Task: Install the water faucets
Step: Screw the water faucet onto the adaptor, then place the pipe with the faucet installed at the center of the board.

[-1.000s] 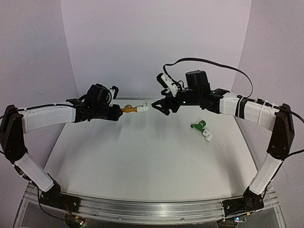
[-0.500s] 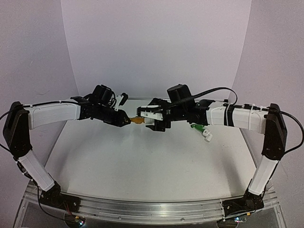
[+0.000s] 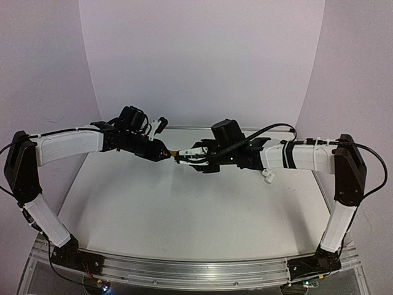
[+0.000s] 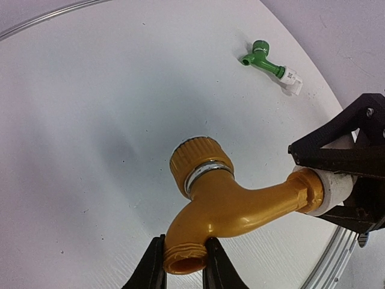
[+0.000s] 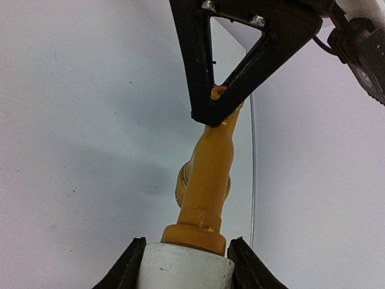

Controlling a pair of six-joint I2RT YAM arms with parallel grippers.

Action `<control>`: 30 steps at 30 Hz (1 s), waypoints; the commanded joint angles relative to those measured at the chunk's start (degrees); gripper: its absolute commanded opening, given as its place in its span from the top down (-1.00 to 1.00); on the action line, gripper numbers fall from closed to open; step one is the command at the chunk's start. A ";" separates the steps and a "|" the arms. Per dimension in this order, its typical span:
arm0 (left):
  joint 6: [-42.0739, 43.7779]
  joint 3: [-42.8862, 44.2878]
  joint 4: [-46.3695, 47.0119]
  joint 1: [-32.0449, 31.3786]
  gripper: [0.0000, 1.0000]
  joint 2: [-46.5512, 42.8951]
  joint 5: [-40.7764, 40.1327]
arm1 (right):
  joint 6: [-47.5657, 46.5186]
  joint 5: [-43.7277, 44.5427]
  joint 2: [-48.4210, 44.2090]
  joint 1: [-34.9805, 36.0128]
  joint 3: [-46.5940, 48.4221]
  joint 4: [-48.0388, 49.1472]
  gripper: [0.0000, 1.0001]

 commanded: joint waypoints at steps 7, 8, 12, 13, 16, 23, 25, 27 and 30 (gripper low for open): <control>-1.65 -2.51 10.15 -0.26 1.00 -4.02 -6.10 | 34.73 -8.81 1.42 -1.97 6.58 2.77 1.00; -1.67 -3.30 11.38 -0.30 1.00 -4.40 -6.69 | 38.67 -11.06 1.72 -2.87 7.33 2.51 1.00; -1.77 -5.70 14.48 -0.43 1.00 -5.77 -8.39 | 57.75 -21.93 3.49 -8.42 10.46 2.48 1.00; -1.82 -5.89 14.67 -0.47 1.00 -5.85 -8.36 | 61.68 -24.98 4.32 -9.49 11.38 2.59 1.00; -1.94 -5.94 14.66 -0.54 1.00 -5.72 -7.96 | 67.97 -29.24 5.74 -10.91 12.72 2.62 1.00; -5.53 -5.85 11.23 0.53 0.59 -7.74 -11.27 | 72.51 -24.29 5.85 -12.42 7.42 1.83 1.00; -6.21 -7.20 12.04 1.06 0.34 -9.47 -11.21 | 75.60 -20.10 6.25 -12.83 5.01 1.74 0.99; -6.21 -7.50 12.11 1.26 0.16 -10.51 -11.23 | 79.39 -16.94 6.56 -13.45 2.17 1.43 0.92; -6.12 -7.23 12.08 1.29 0.02 -11.14 -10.70 | 84.29 -14.66 6.41 -14.08 -2.00 1.90 0.77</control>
